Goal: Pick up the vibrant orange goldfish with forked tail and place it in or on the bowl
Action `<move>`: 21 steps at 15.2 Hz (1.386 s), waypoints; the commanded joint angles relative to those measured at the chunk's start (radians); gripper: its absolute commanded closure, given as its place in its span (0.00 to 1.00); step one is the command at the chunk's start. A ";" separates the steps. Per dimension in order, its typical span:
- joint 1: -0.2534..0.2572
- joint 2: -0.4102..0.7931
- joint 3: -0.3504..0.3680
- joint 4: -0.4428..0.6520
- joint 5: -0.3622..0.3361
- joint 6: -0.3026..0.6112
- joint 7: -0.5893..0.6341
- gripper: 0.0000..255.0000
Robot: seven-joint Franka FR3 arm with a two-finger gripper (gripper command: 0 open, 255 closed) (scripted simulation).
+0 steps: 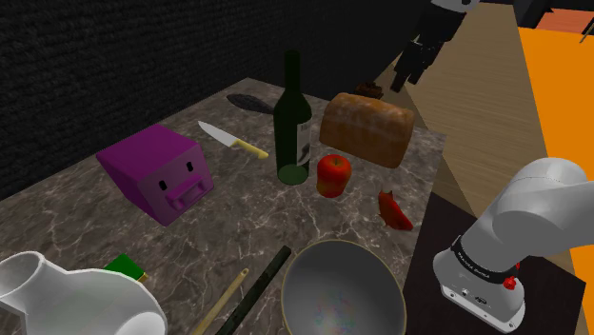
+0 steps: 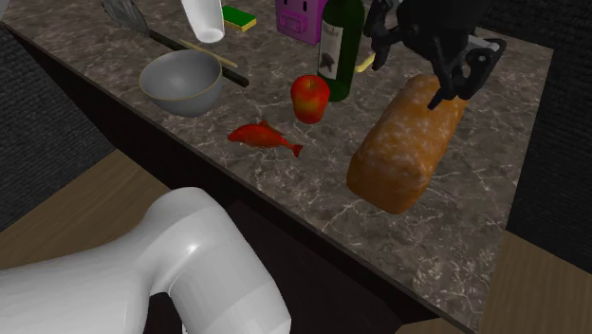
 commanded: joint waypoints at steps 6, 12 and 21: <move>0.010 -0.124 0.144 -0.122 0.021 -0.004 0.148 0.00; 0.048 -0.226 0.334 -0.221 0.084 -0.025 0.332 0.00; 0.116 -0.245 0.655 -0.264 0.228 -0.048 0.624 0.00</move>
